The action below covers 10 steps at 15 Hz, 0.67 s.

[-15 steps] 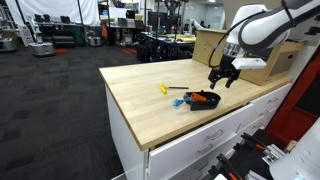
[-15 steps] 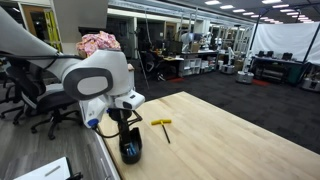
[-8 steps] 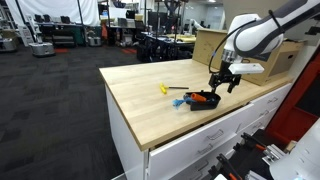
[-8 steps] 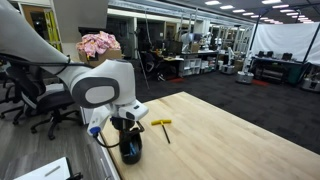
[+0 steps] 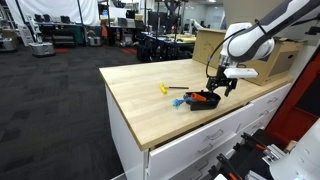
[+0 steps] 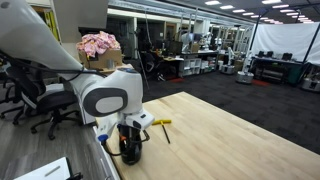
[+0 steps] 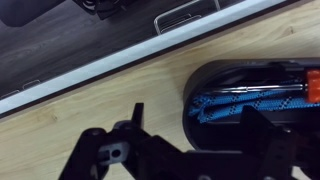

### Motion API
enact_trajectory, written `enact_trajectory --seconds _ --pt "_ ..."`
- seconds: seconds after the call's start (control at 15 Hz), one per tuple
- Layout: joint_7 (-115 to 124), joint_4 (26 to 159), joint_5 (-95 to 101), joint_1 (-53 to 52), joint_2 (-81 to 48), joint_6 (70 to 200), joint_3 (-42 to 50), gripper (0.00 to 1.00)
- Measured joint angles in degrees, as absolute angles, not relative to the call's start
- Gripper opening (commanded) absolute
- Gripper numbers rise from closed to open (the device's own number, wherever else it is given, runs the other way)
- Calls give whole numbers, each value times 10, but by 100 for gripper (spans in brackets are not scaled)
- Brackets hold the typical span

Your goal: Move the black bowl to the left

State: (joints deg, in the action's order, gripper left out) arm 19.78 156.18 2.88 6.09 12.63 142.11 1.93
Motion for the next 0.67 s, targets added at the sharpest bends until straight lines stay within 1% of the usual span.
enact_trajectory --seconds 0.2,0.6,0.67 --pt "198 1551 28 61 104 1423 24 45" --pt "197 1540 26 61 81 1423 27 3" --pt "197 1540 26 61 79 1423 27 1"
